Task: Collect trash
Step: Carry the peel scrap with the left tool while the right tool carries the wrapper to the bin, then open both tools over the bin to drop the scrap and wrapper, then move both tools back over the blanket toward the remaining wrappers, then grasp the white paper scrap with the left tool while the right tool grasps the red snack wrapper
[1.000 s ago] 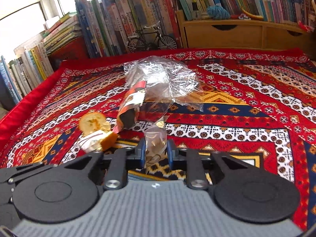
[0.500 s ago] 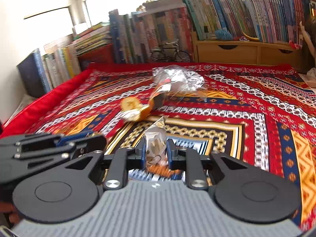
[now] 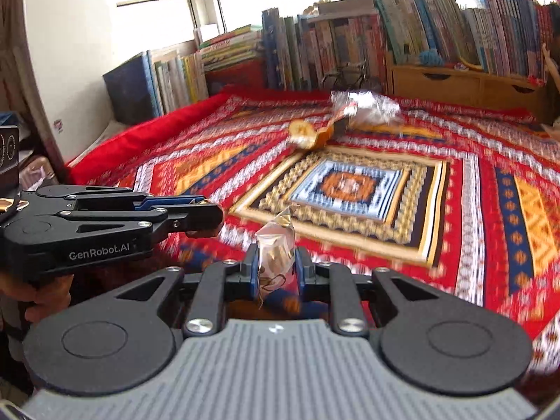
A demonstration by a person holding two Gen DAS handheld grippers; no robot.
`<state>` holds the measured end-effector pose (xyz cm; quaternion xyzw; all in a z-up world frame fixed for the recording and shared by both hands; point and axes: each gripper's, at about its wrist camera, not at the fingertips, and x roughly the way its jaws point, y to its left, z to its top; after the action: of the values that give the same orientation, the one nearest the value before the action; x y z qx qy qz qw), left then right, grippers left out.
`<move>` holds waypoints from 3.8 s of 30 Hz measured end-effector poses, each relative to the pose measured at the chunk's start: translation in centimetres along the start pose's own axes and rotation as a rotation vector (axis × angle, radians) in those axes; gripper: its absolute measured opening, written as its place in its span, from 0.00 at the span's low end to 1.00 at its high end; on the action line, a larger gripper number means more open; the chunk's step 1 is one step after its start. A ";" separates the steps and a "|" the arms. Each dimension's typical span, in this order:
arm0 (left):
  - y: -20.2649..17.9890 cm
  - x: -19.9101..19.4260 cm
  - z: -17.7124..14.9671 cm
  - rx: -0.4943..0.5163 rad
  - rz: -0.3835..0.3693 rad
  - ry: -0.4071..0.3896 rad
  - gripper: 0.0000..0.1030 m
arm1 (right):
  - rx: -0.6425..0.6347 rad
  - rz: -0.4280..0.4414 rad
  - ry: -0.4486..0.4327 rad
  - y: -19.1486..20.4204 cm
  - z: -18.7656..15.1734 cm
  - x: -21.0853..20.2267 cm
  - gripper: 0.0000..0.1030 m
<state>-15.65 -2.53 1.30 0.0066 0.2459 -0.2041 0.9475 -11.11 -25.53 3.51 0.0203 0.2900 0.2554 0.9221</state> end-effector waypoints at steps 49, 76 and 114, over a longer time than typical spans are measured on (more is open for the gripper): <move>3.7 14.5 -28.3 -0.392 0.148 0.820 0.18 | 0.304 -0.045 0.632 -1.1 -24.7 14.6 0.28; 2.0 6.0 -17.6 -0.214 0.061 0.591 0.54 | 0.147 -0.003 0.429 0.2 -17.0 7.6 0.67; 9.6 18.0 9.0 -0.212 0.200 -0.027 0.53 | 0.200 -0.079 -0.042 -9.8 13.0 12.1 0.45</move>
<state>6.54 -1.60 -0.09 -0.0716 0.2516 -0.0815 0.9617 8.96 -26.76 6.19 0.1061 0.2950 0.1883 0.9307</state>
